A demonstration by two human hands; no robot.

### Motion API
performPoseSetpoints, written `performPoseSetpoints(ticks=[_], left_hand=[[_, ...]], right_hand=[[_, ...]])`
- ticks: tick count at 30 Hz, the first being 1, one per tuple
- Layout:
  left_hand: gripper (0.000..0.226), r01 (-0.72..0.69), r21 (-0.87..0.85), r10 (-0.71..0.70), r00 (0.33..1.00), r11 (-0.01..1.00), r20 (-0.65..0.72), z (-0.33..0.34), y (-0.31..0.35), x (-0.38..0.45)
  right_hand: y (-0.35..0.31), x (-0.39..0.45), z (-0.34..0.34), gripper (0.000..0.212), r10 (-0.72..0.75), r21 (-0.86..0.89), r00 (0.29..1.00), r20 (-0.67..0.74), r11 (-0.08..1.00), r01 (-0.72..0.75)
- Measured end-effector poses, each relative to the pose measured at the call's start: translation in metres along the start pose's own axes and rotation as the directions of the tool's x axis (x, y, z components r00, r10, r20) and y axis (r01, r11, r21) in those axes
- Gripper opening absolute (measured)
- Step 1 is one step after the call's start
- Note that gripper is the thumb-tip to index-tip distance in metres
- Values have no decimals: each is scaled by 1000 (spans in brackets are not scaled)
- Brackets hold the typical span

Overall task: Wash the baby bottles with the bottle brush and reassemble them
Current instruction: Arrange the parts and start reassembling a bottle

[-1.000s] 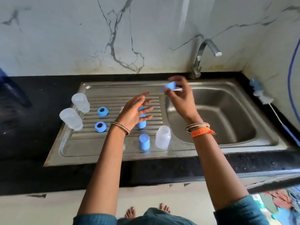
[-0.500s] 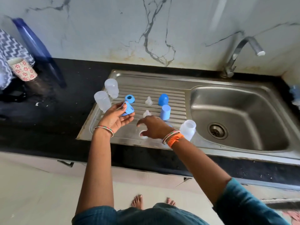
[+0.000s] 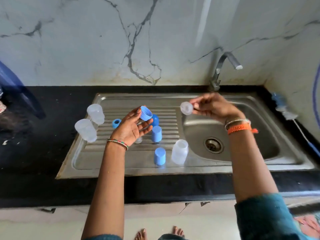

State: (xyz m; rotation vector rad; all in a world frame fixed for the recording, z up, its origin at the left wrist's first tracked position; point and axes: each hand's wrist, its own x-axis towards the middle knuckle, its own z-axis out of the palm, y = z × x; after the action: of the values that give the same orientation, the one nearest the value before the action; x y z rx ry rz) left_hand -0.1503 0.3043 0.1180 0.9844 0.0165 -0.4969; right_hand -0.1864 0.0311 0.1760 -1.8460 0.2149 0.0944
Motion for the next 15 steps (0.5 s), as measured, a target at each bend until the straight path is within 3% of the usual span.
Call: performPoseSetpoints(ticks=[1, 2, 3, 4, 5, 6, 8, 9, 10, 12, 13, 15], left_hand=[[18, 18, 21, -18, 1000, 1000, 22, 9, -4, 5], [18, 38, 52, -40, 998, 998, 40, 18, -9, 9], [18, 54, 93, -59, 997, 994, 46, 24, -14, 11], [18, 63, 124, -71, 996, 990, 61, 33, -17, 17], [18, 67, 145, -79, 994, 987, 76, 38, -20, 21], [18, 78, 154, -94, 991, 985, 96, 43, -22, 23], [19, 95, 146, -116, 983, 985, 145, 52, -27, 26], [19, 99, 136, -122, 978, 986, 170, 57, -28, 28], [19, 103, 122, -124, 975, 987, 185, 61, -30, 28], [16, 125, 103, -142, 972, 987, 188, 66, -36, 29], [12, 133, 92, -148, 972, 987, 183, 68, -39, 30], [10, 151, 75, -162, 972, 986, 169, 68, -44, 31]], right_hand=[[27, 4, -10, 21, 128, -142, 972, -195, 977, -157], [54, 2, -21, 17, 187, -343, 899, -396, 878, -334], [76, -3, -29, 17, 154, -432, 808, -569, 780, -453], [84, -3, -39, 16, 120, -427, 739, -663, 751, -505], [83, -4, -47, 12, 131, -352, 739, -661, 816, -459], [75, -8, -52, 9, 161, -244, 796, -584, 900, -362], [57, -19, -57, 25, 215, 46, 882, -419, 975, -216], [58, -20, -57, 28, 238, 116, 878, -416, 971, -209], [60, -21, -52, 24, 299, 128, 826, -479, 954, -271], [65, -22, -38, 13, 222, -16, 643, -733, 939, -343], [60, -22, -27, 13, 220, 48, 645, -732, 961, -273], [43, -17, -5, 16, 229, 320, 749, -621, 947, -25]])
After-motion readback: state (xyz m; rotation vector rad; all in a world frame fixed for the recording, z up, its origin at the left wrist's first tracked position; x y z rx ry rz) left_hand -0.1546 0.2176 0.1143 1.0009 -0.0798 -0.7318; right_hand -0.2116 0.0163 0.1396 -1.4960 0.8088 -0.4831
